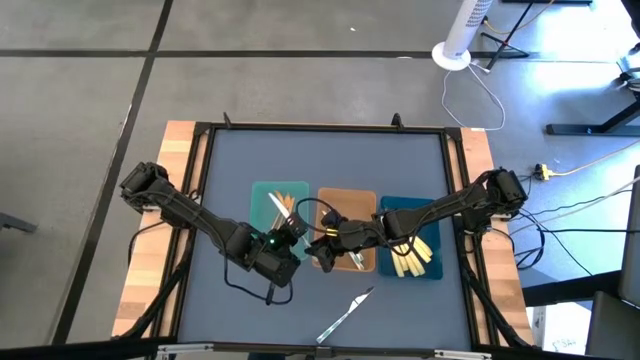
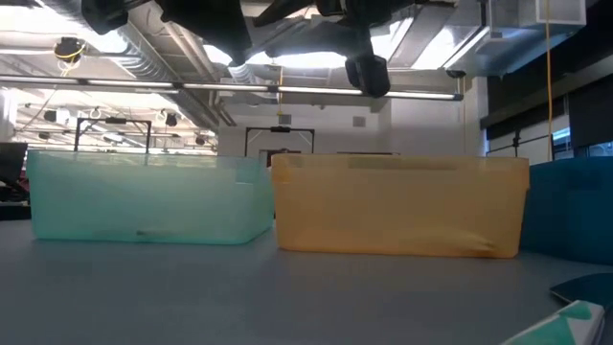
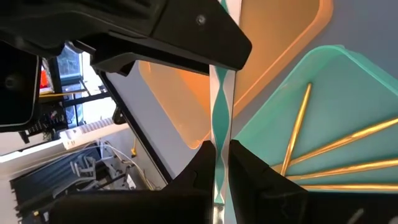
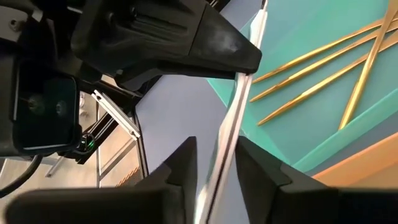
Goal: Sort silverware by color (type)
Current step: Put the blue knife into the orange bin
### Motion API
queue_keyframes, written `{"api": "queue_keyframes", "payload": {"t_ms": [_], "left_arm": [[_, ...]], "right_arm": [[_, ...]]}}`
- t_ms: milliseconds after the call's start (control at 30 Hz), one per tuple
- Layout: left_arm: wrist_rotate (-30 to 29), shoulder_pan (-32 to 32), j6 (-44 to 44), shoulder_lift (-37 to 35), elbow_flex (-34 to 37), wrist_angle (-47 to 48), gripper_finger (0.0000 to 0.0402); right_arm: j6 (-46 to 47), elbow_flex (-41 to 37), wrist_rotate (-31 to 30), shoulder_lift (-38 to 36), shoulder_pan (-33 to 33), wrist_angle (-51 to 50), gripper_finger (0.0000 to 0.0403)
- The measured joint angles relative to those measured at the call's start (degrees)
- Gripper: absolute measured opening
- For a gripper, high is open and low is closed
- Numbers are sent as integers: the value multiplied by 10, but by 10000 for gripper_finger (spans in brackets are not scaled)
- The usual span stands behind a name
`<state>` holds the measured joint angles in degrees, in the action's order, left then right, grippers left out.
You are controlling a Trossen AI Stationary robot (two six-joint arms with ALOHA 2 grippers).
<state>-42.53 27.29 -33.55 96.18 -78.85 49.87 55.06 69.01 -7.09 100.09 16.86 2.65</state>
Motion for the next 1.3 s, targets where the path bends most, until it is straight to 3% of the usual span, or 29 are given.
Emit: {"api": "queue_keyframes", "payload": {"t_ms": [300,900,1300], "left_arm": [[-2,0,-2,0,0,3,20],[-1,0,2,0,0,-20,113],[-38,39,4,0,0,-30,120]], "right_arm": [[-12,-1,-15,0,0,-14,9],[-30,0,-29,-1,0,-26,4],[-31,0,-23,-2,-4,-44,5]]}}
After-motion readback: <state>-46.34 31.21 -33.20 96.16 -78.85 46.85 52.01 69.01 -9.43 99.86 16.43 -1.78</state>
